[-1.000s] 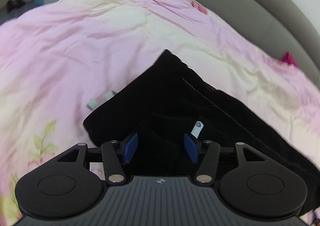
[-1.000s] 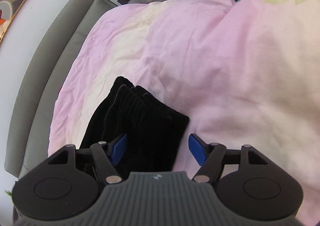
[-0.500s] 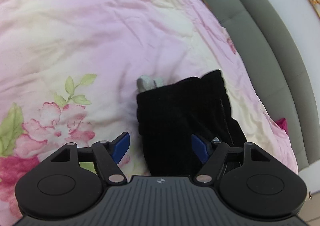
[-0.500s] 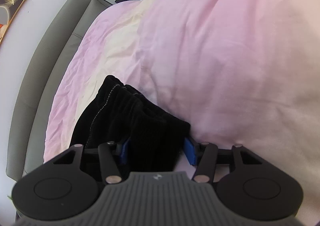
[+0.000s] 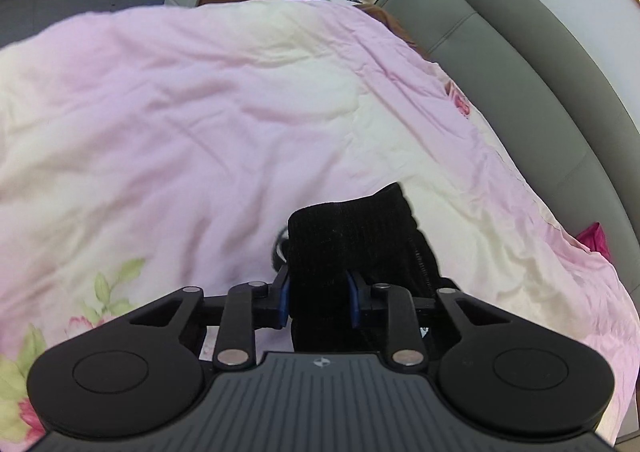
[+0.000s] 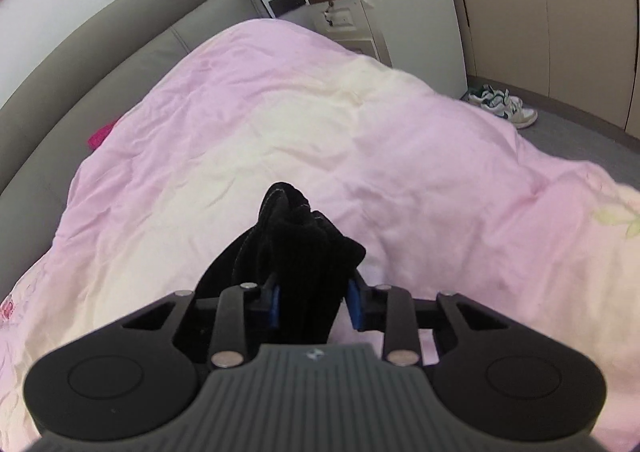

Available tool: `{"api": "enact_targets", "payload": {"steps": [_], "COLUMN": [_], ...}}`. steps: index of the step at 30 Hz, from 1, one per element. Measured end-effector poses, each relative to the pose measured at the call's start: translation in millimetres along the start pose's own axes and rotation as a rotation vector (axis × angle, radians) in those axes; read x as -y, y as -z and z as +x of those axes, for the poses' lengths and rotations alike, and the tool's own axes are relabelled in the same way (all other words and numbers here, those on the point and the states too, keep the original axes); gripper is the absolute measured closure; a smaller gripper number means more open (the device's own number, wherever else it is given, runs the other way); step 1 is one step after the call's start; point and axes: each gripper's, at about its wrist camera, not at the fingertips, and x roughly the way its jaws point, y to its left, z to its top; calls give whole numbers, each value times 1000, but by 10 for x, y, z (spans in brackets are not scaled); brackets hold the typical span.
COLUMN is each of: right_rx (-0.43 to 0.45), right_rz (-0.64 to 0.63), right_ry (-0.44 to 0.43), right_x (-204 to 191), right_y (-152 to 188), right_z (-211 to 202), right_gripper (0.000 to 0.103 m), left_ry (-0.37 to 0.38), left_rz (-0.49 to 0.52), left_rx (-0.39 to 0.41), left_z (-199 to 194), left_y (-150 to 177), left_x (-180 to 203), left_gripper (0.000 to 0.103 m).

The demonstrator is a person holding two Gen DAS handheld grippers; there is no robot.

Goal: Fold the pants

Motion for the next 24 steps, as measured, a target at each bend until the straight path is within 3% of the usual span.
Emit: {"api": "enact_targets", "payload": {"steps": [5,11,13,16,19,22,24], "right_rx": [23,-14,-39,-108,-195,-266,-289], "right_rz": [-49,-72,-59,-22,46,156,259], "right_ry": [-39,-117,-144,-145,-68,44,50], "right_x": [-390,-441,-301,34,499,1052,1327], "right_y": [-195,96,341,824,1384,1877,2096], "right_z": [-655,-1536,-1809,-2031,-1967,-1744,-1629], "right_gripper": [77,77,77,76,76,77,76], "left_ry": [11,-23,-52,-113,-162,-181,-176], "left_rz": [79,116,143,83,71,111,92], "left_rx": [21,16,-8,-84,-160,-163,-166], "left_z": [-425,-967,-1040,-908,-620,-453,-432], "left_y": [-326,-640,-646,-555,-365,-224,-206], "left_x": [67,-577,-874,-1437,-1805,-1912,-1964], "left_gripper": [77,77,77,77,77,76,72]}}
